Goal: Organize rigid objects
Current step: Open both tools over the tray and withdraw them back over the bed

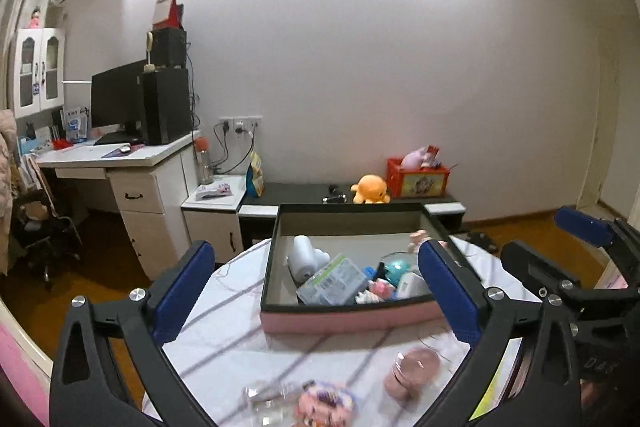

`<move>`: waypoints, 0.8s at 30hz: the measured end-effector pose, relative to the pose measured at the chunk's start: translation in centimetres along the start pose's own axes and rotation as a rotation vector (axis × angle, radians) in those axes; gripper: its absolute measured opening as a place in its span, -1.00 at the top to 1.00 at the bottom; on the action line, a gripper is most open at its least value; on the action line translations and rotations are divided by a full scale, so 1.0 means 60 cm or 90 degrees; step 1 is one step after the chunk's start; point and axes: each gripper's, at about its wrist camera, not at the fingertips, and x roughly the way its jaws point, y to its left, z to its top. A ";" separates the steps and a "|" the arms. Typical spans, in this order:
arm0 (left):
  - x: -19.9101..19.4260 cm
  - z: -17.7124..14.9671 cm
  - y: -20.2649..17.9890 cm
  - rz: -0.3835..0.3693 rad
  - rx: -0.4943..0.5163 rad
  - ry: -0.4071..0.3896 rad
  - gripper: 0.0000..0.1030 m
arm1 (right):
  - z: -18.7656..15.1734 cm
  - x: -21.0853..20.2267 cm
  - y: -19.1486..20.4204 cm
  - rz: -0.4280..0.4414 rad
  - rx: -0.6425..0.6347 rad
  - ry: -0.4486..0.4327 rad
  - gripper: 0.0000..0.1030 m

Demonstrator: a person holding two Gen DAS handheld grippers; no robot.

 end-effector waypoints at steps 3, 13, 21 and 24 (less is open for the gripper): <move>-0.056 -0.015 0.004 -0.012 0.001 -0.020 -1.00 | -0.010 -0.063 0.017 0.002 0.004 -0.040 -0.81; -0.196 -0.064 -0.001 0.040 0.035 -0.101 -1.00 | -0.066 -0.170 0.051 0.011 0.016 -0.083 -1.00; -0.211 -0.092 -0.006 0.035 0.036 -0.091 -1.00 | -0.100 -0.196 0.058 -0.018 0.013 -0.072 -1.00; -0.211 -0.098 -0.010 0.043 0.044 -0.093 -1.00 | -0.105 -0.194 0.057 -0.022 0.013 -0.067 -1.00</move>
